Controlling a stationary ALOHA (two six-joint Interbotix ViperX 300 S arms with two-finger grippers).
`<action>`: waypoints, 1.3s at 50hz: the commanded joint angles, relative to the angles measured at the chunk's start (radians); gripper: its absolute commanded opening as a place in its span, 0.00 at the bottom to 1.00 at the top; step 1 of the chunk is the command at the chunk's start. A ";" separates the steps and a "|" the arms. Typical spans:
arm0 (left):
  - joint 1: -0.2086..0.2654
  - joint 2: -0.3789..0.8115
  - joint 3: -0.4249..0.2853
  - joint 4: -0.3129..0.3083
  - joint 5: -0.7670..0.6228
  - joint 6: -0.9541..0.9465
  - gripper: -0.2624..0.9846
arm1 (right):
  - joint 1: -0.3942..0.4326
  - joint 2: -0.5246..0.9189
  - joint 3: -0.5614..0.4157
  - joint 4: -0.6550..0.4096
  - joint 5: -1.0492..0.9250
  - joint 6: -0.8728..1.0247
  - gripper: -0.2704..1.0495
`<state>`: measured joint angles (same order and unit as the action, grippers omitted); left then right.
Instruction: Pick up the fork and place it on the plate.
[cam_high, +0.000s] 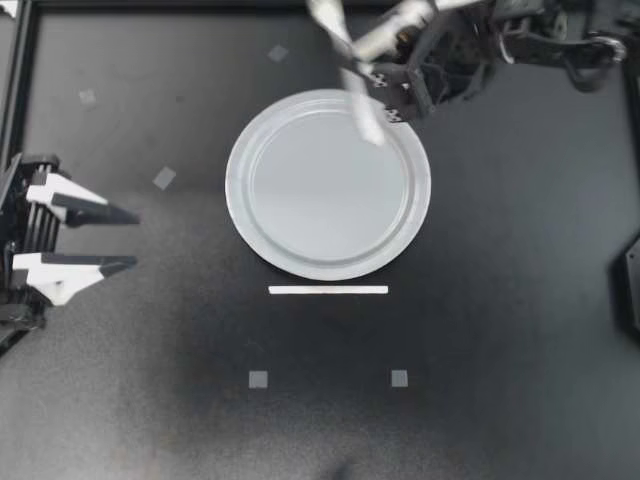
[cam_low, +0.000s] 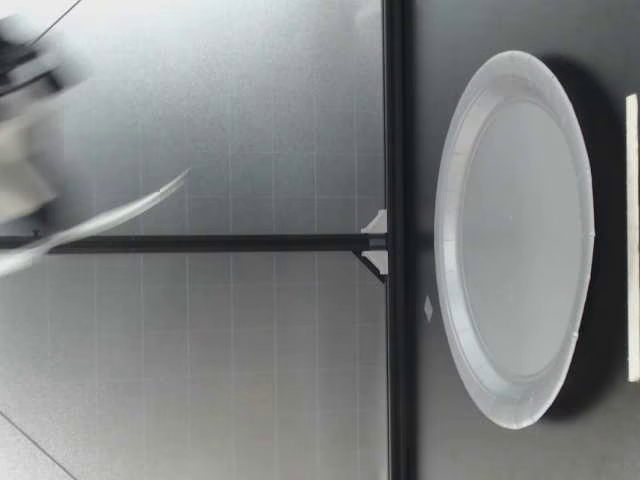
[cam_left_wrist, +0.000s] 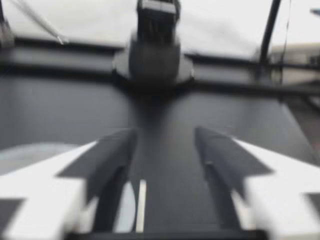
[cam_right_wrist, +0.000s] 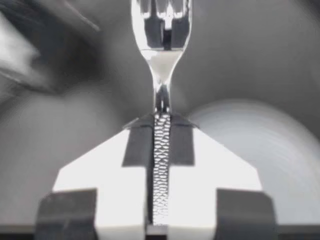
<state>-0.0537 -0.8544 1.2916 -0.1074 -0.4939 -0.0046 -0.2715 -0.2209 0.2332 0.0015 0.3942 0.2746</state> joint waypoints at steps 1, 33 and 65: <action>-0.002 0.051 -0.054 0.000 -0.109 -0.003 0.83 | 0.083 -0.020 -0.055 0.003 -0.181 -0.110 0.21; -0.003 0.380 -0.216 0.006 -0.385 -0.095 0.90 | 0.247 0.123 0.264 -0.032 -1.150 -0.245 0.21; -0.008 0.391 -0.229 0.026 -0.347 -0.135 0.61 | 0.272 0.192 0.255 -0.031 -1.207 -0.241 0.21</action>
<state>-0.0583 -0.4587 1.0891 -0.0859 -0.8391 -0.1350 -0.0046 -0.0215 0.5108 -0.0307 -0.8007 0.0337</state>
